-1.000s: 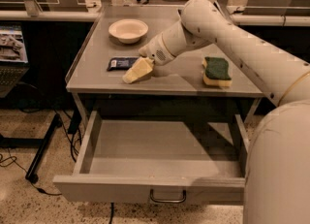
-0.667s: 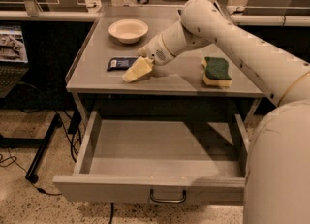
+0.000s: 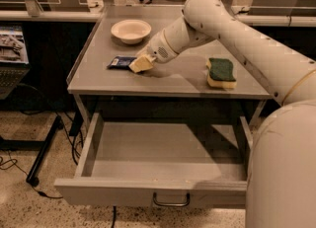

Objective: Place rxbar blueberry into top drawer

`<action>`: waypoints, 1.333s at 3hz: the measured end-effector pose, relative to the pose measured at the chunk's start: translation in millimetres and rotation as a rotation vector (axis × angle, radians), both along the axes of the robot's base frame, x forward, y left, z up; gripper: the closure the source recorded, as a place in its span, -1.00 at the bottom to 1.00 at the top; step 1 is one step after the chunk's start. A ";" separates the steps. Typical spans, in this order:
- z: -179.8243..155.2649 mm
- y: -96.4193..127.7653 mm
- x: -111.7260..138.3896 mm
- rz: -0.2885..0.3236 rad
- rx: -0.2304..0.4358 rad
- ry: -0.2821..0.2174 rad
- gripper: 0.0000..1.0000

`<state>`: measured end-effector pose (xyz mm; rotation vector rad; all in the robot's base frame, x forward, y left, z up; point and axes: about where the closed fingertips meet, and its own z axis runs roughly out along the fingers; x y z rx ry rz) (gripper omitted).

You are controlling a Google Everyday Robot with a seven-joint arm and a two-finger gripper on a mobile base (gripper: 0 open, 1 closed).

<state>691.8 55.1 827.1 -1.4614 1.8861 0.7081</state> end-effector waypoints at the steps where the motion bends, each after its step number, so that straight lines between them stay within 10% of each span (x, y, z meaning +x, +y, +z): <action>1: -1.6 2.2 0.2 0.007 0.000 0.004 1.00; 4: 20.9 -48.7 -64.6 0.001 -0.002 -0.030 1.00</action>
Offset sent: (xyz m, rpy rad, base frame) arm -0.0334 -0.0256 0.0213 -0.0080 -0.0376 0.0718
